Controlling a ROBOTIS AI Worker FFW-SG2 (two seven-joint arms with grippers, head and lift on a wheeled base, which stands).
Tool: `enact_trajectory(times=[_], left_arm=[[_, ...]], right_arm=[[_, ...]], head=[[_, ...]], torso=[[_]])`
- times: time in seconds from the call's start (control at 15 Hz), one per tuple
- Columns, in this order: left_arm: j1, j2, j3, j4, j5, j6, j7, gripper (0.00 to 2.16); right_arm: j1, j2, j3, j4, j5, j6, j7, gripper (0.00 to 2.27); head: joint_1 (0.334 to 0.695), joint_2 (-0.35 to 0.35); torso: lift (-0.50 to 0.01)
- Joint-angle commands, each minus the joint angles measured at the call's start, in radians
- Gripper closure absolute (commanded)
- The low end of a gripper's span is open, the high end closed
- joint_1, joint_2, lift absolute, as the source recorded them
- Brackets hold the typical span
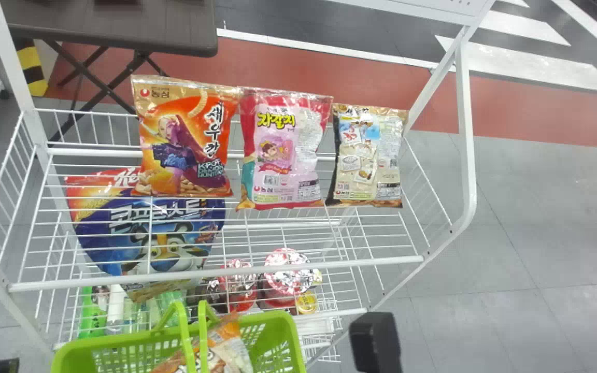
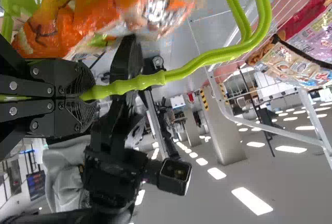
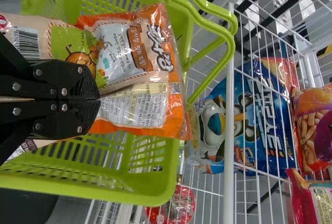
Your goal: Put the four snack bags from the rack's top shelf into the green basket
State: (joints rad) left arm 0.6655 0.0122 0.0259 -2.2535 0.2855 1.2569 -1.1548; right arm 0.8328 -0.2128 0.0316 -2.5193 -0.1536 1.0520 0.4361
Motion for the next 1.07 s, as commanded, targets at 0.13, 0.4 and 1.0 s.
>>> enact_trajectory(times=[0.13, 0.4, 1.0], left_arm=[[0.006, 0.0, -0.001, -0.001, -0.002, -0.012, 0.0, 2.11], [0.006, 0.0, -0.017, -0.001, -0.008, -0.012, 0.001, 2.11], [0.026, 0.002, -0.044, -0.015, -0.014, -0.024, 0.001, 2.11]], right_arm=[[-0.024, 0.004, 0.028, 0.07, 0.012, -0.062, 0.001, 1.3], [-0.02, 0.004, -0.027, 0.065, -0.012, 0.006, 0.044, 0.01], [-0.084, 0.015, 0.051, 0.168, 0.039, 0.064, 0.058, 0.06]], head=[[0.695, -0.35], [0.695, -0.35], [0.695, -0.35]], torso=[[0.0], [0.0], [0.0]])
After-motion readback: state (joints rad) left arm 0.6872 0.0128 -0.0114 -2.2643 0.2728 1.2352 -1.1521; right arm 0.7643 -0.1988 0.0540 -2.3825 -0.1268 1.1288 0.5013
